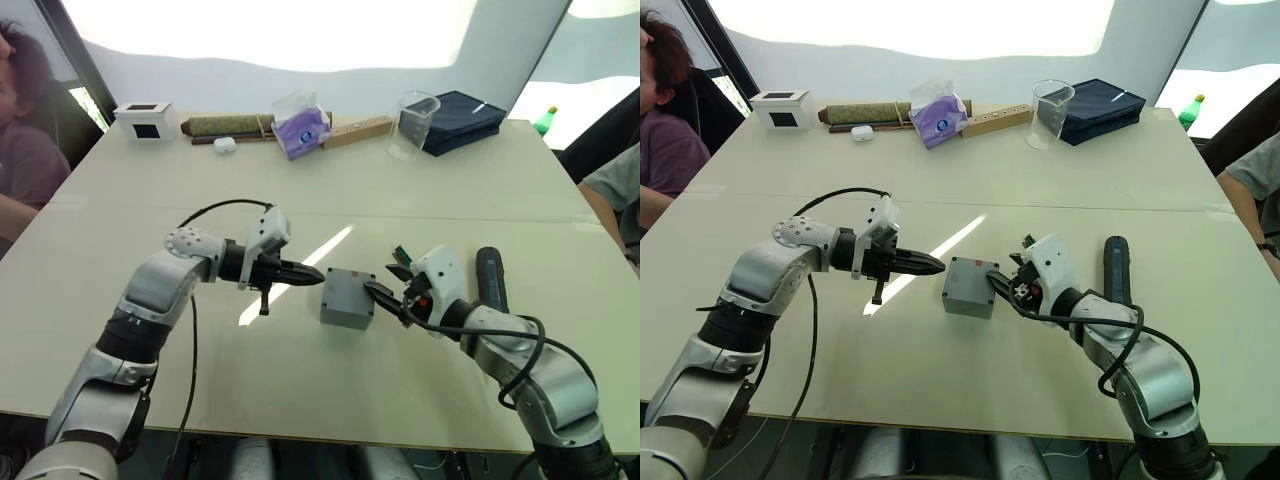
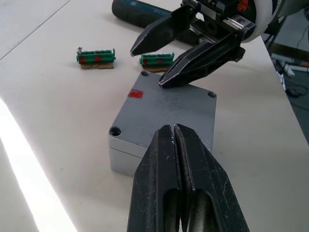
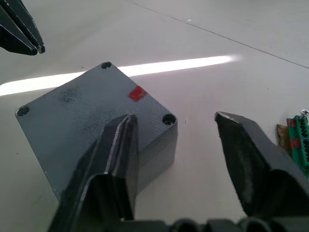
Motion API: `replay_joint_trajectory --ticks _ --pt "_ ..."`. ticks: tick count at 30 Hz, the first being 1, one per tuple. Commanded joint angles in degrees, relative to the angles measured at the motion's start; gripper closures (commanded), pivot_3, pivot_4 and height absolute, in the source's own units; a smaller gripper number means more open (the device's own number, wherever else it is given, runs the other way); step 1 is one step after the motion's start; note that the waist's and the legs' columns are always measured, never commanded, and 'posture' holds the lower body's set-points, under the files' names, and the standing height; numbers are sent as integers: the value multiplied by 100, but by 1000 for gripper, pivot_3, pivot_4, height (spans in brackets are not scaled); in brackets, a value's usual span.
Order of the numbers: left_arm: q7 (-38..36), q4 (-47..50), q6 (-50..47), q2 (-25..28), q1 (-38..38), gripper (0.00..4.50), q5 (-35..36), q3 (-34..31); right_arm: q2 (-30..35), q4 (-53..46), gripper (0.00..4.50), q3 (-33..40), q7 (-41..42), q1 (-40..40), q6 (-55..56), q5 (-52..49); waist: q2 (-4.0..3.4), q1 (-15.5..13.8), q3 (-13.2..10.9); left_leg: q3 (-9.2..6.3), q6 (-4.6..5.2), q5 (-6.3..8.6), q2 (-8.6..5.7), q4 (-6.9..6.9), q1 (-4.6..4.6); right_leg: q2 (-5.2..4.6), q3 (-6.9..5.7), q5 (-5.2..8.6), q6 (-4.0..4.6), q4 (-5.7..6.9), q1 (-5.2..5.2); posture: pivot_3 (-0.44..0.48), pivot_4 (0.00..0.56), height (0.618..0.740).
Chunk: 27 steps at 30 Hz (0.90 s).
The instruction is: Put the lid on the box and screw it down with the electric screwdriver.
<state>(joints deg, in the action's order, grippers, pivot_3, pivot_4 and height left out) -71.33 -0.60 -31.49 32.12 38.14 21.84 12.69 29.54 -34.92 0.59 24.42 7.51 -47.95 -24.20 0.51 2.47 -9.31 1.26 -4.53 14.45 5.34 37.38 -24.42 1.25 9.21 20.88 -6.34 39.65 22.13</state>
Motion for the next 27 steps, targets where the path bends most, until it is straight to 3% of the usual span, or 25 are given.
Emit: replay_joint_trajectory --ticks 1,6,8,10,13,17,20,27 --pt "-83 -94 258 -57 218 4500 -4 -56 274 -590 29 832 113 179 -564 -661 0 -2 0 0 0 0 0 0 0 0 0 0 0 0 0 0 150 739" --pt "-335 -174 239 -177 597 4500 118 -31 470 -699 29 2502 -308 964 -2407 -2189 0 1 0 0 0 0 0 1 0 0 0 0 0 0 -3 0 150 739" --pt "-688 -127 358 -174 745 4500 115 119 1162 -282 29 3110 -232 1494 -3916 -2474 -4 -1 -1 -1 1 0 0 -1 2 0 -1 0 0 0 -5 0 150 739" --pt "-932 -96 462 -203 838 4500 82 255 1881 301 29 3287 -422 1496 -4454 -2945 -6 -19 -2 4 1 0 -2 -6 1 -3 2 0 0 -2 0 0 150 739" --pt "-1146 -92 653 -320 954 4500 13 429 2849 1338 29 3095 -885 1118 -4455 -3789 -1 -47 -2 2 3 2 -2 -13 1 -4 -1 0 1 -21 -8 0 150 739" --pt "-1243 -55 849 -415 1014 4500 -93 587 3608 2286 29 2813 -1482 990 -4455 -4971 -2 25 -2 10 15 8 -3 -7 0 -4 12 0 -1 -25 -9 0 150 739" --pt "-1316 2 1018 -467 1030 4500 -141 712 4088 3246 29 2111 -2085 1219 -4455 -6029 -3 51 -1 10 16 9 -2 -5 6 -3 14 -1 -1 -23 -14 0 150 739" --pt "-1108 32 1045 -621 1041 4500 -211 689 3980 4782 29 775 -3441 2296 -4455 -6869 -1 71 -2 9 18 10 -1 -2 6 -3 13 -1 -1 -25 -16 0 150 739"
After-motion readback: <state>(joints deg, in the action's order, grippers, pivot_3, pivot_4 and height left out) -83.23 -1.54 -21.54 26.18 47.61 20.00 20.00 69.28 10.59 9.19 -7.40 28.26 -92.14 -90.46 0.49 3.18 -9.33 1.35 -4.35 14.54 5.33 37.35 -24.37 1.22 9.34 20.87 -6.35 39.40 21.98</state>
